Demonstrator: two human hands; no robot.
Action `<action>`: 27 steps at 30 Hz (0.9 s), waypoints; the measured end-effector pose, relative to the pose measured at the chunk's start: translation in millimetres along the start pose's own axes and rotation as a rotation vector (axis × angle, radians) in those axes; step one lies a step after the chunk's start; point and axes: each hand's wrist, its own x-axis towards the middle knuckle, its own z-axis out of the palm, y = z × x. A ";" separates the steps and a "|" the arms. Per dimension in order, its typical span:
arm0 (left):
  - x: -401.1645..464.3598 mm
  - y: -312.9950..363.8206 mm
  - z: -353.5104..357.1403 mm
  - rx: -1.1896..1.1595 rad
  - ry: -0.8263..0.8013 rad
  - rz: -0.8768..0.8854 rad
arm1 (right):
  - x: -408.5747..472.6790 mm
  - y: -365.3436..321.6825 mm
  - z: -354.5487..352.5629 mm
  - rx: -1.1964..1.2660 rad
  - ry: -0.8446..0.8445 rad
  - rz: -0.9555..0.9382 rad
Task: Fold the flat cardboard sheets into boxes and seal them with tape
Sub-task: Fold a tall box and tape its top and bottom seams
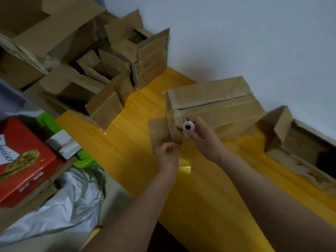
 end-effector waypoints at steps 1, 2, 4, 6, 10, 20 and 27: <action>-0.6 -0.4 0.7 0.001 -0.010 -0.008 | -0.8 -4.3 -1.3 -0.051 0.082 -0.002; -1.1 -0.7 1.6 0.000 -0.017 -0.012 | -3.0 -8.3 -3.7 -0.129 0.182 -0.038; -1.9 -1.6 2.8 -0.018 -0.026 -0.026 | -12.8 -16.1 -9.6 -0.345 0.309 -0.213; -2.5 -2.6 2.0 -0.030 -0.039 -0.046 | -27.8 -17.3 -11.8 -0.548 0.234 -0.345; -4.4 -0.6 -1.2 -0.020 -0.053 -0.081 | -47.6 -6.7 -10.0 -0.782 0.026 -0.340; -7.8 11.9 -1.2 -0.023 -0.079 -0.138 | -41.2 2.7 -10.5 -1.072 0.180 -0.396; -15.1 14.6 -9.7 0.056 -0.156 -0.105 | -68.4 79.9 -42.9 -0.482 0.067 0.325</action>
